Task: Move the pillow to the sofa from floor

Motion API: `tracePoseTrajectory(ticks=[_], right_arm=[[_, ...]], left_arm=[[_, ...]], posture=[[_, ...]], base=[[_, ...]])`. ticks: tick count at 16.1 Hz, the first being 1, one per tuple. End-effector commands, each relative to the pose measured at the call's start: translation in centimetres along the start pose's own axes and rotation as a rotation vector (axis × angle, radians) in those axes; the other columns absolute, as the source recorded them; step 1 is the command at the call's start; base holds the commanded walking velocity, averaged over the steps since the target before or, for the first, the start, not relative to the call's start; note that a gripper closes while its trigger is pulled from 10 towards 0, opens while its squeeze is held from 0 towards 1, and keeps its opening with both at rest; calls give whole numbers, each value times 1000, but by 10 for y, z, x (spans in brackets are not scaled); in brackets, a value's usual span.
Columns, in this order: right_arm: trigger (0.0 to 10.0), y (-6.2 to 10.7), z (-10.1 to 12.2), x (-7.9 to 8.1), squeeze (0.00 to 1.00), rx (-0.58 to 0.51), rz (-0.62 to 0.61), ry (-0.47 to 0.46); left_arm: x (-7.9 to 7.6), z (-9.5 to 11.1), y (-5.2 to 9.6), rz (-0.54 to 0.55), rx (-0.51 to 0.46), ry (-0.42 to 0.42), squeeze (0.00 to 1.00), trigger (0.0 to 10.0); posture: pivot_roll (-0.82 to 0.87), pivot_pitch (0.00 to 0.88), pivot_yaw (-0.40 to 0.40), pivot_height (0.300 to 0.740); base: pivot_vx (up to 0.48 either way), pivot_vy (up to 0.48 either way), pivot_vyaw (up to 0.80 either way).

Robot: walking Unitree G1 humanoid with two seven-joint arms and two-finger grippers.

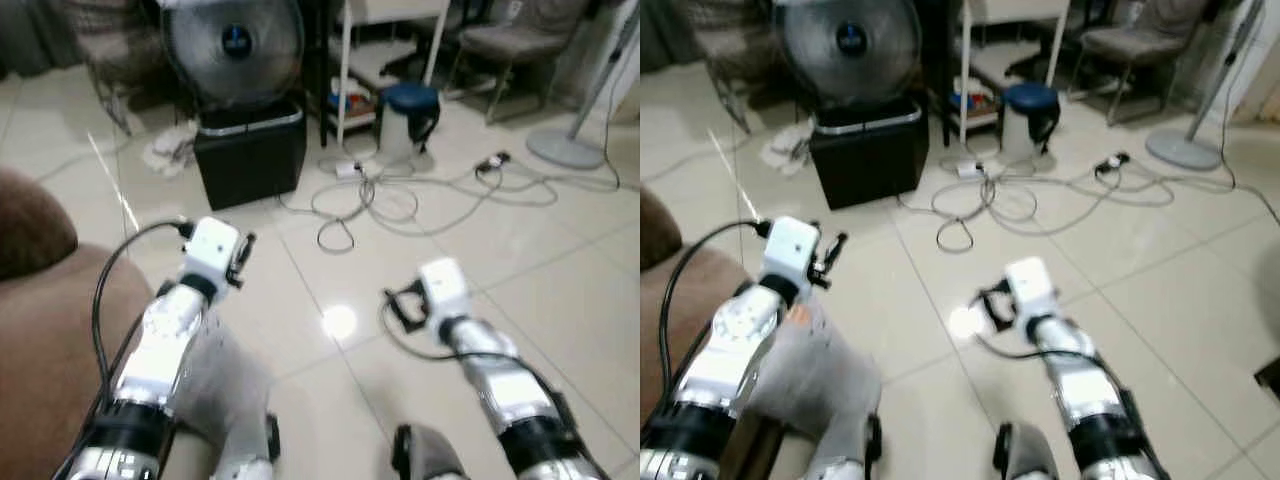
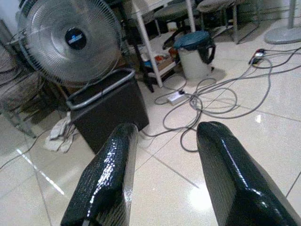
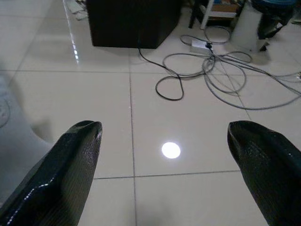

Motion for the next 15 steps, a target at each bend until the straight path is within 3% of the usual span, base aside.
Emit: tracePoseTrajectory(ticks=[1,7,11,15], right_arm=[[10000,-2,2,7,0,-1,18,3],[10000,-1,-4,-1,0,20,19,-6],[10000,-2,-12,-5,0,52,29,4],[10000,-4,-23,-8,0,82,48,4]], left_arm=[[5,-1,2,8,6,-11,0,10000],[-1,-12,3,-8,67,-31,0,10000],[-1,-24,6,-2,109,4,0,10000],[-3,-31,5,-26,131,0,0,10000]], posture=[[154,0,8,606],[151,0,6,606],[151,0,-2,606],[149,0,-9,576]], base=[[0,0,0],[0,0,0],[0,0,0],[0,0,0]])
Point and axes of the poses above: a point about 5 cm out from each wrist's last joint towards the gripper, its own y axis pointing back from the gripper into the wrist, its own z axis along the axis of the wrist's last joint, x = y × z, the point moved 1 cm from there along -y, pointing out of the wrist towards the gripper, and after that the axes turned 7 degrees about -y, right-handed, at the moved point
